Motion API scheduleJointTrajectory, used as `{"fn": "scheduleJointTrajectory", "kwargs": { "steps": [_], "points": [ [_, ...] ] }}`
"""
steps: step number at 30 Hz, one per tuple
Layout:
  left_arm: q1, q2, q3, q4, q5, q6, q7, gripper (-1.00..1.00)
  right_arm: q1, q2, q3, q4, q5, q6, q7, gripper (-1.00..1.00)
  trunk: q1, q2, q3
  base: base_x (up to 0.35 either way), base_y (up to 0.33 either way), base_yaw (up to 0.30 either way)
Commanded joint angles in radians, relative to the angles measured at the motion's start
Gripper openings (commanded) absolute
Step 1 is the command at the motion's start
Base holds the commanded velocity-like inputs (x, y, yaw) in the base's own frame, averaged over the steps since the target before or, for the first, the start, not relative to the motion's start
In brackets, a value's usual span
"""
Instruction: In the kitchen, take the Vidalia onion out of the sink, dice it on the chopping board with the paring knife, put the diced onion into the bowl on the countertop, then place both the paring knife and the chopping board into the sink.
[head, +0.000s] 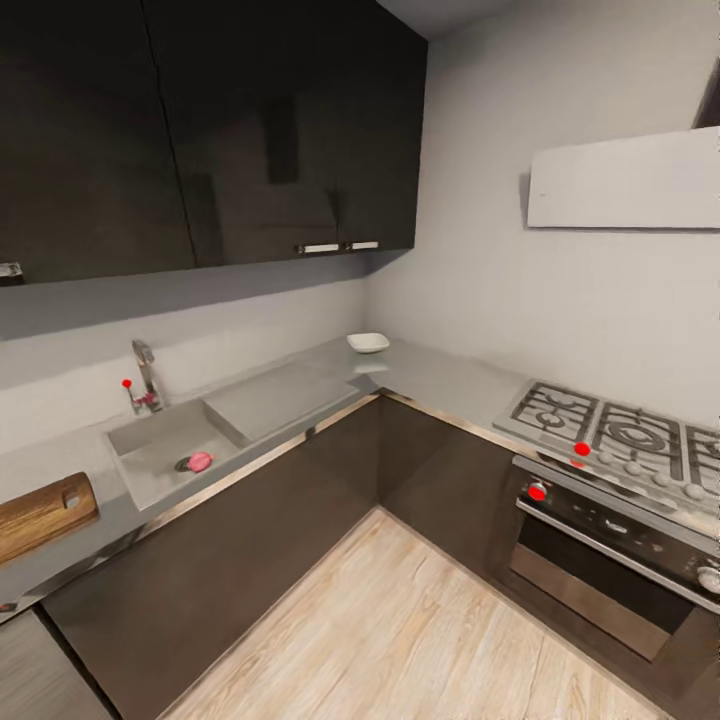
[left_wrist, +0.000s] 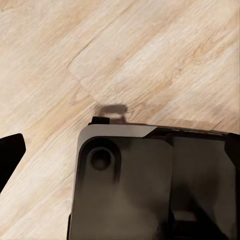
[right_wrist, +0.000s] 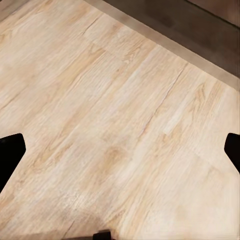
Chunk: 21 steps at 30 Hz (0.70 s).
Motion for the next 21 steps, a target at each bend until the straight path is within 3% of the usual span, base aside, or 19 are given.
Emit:
{"fn": "scheduleJointTrajectory", "kwargs": {
  "steps": [1,16,21],
  "points": [
    [-0.001,-0.001,0.005,0.001,0.003,-0.003,-0.001,1.00,0.000,0.000,0.002,-0.001,-0.007,-0.002,-0.001,1.00,0.001,-0.002,-0.002,0.000,0.000,-0.035],
    [-0.004,-0.006,0.006,-0.011,-0.003,0.004,0.003,1.00,0.000,-0.001,0.001,0.008,-0.006,-0.001,-0.001,1.00,0.001,-0.002,-0.002,0.000,0.000,-0.004],
    [-0.108,-0.017,0.005,-0.036,-0.008,0.061,0.005,1.00,0.000,-0.001,0.000,0.027,-0.005,-0.004,-0.001,1.00,0.001,-0.002,-0.002,0.000,0.000,0.000]
  ]
}}
